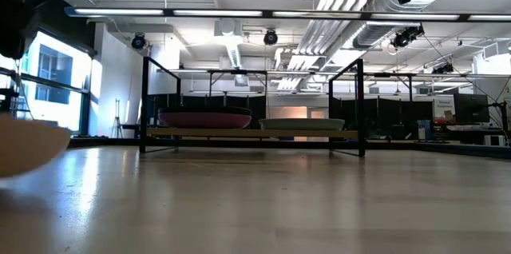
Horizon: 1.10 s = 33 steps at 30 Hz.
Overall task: Place and stack plates onto a shelf
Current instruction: Stack the pink plate on top of the gray plate on the shelf
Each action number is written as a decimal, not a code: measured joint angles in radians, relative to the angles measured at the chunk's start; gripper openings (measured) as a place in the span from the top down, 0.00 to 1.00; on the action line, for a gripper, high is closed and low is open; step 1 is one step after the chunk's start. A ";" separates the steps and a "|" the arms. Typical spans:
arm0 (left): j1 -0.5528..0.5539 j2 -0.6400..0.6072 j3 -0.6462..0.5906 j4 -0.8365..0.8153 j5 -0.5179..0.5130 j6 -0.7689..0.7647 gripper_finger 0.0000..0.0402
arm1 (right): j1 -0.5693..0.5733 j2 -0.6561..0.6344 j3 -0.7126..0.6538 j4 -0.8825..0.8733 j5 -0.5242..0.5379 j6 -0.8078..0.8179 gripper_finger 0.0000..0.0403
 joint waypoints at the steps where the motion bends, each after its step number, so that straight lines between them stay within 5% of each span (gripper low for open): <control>1: 0.000 0.009 0.000 -0.012 0.000 -0.006 0.70 | 0.000 0.000 0.000 -0.001 0.000 0.000 0.44; 13: 0.000 0.006 0.022 -0.049 0.000 -0.010 0.70 | 0.000 0.000 0.000 0.003 0.000 0.000 0.44; 21: 0.000 -0.095 0.043 -0.361 -0.039 -0.026 0.70 | 0.000 0.000 0.000 0.002 0.001 0.001 0.44; 33: 0.002 -0.038 -0.002 -0.240 -0.015 -0.047 0.70 | 0.000 0.000 0.000 -0.003 0.000 0.026 0.44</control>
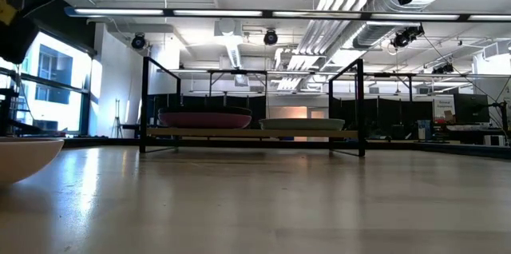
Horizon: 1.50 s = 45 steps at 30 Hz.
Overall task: Place and stack plates onto a shelf
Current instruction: Stack the pink plate on top of the gray plate on the shelf
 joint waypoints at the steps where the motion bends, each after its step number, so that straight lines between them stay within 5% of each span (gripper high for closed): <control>1: 0.000 -0.001 0.000 0.007 0.003 0.000 0.70 | 0.000 0.000 0.000 0.000 0.000 0.000 0.44; 19: 0.003 0.059 0.000 0.083 0.029 0.000 0.71 | 0.000 0.000 0.000 -0.007 0.000 -0.003 0.44; 28: 0.005 0.069 0.000 0.112 0.049 0.001 0.96 | 0.000 0.000 0.000 -0.008 0.000 -0.003 0.44; 32: 0.036 0.000 0.000 0.108 0.113 0.042 0.98 | 0.000 0.000 0.000 -0.009 0.000 -0.003 0.44; 38: 0.175 -0.214 0.040 0.026 0.112 0.180 0.99 | 0.000 0.000 0.000 0.005 0.000 0.043 0.44; 45: 0.475 -0.373 0.142 -0.074 0.063 0.424 1.00 | 0.000 0.037 0.000 0.024 -0.001 0.135 0.44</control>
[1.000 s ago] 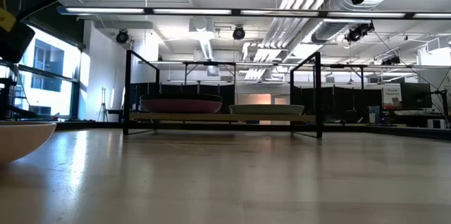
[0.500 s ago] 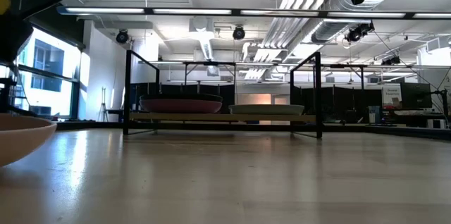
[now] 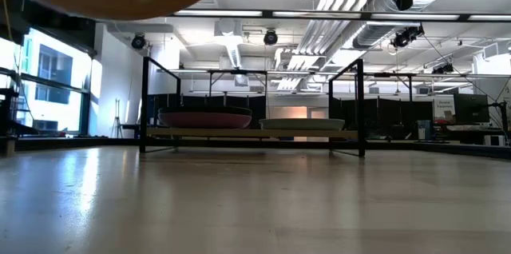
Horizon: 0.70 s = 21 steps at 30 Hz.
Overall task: Place and stack plates onto a shelf
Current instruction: Stack the pink plate on top of the gray plate on the shelf
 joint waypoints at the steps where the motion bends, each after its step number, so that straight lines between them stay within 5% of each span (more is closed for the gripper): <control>1: 0.047 -0.004 0.015 -0.002 0.004 0.042 1.00 | 0.000 0.011 0.000 0.005 0.000 0.014 0.44; 11: 0.355 0.058 0.093 0.015 0.076 0.322 1.00 | -0.001 0.217 0.005 0.203 0.021 0.197 0.44; 21: 0.401 0.159 0.093 0.024 0.116 0.389 1.00 | -0.061 0.451 0.208 0.063 -0.063 0.370 0.44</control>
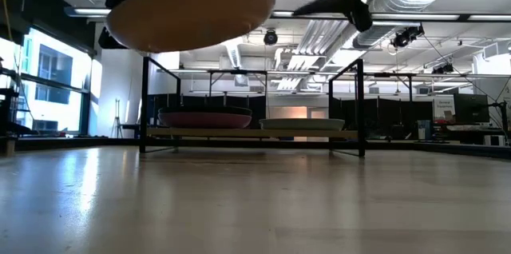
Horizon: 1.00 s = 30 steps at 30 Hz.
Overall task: Place and stack plates onto a shelf
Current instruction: Stack the pink plate on top of the gray plate on the shelf
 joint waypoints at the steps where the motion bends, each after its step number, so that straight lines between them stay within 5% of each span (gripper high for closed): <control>1: 0.000 0.009 0.000 0.006 0.004 0.001 1.00 | -0.009 0.016 0.024 -0.057 -0.006 0.021 0.44; 5: 0.000 0.032 0.000 0.019 0.004 0.016 1.00 | -0.048 0.075 0.107 -0.220 -0.090 0.100 0.44; 11: 0.000 0.047 0.000 0.049 0.002 0.029 1.00 | -0.091 0.151 0.163 -0.214 -0.359 0.127 0.44; 20: 0.000 0.052 0.000 0.054 -0.005 0.035 1.00 | -0.095 0.194 0.169 -0.189 -0.436 0.173 0.47; 30: 0.000 0.051 0.000 0.067 0.032 0.094 0.94 | -0.096 0.194 0.168 -0.214 -0.424 0.193 0.95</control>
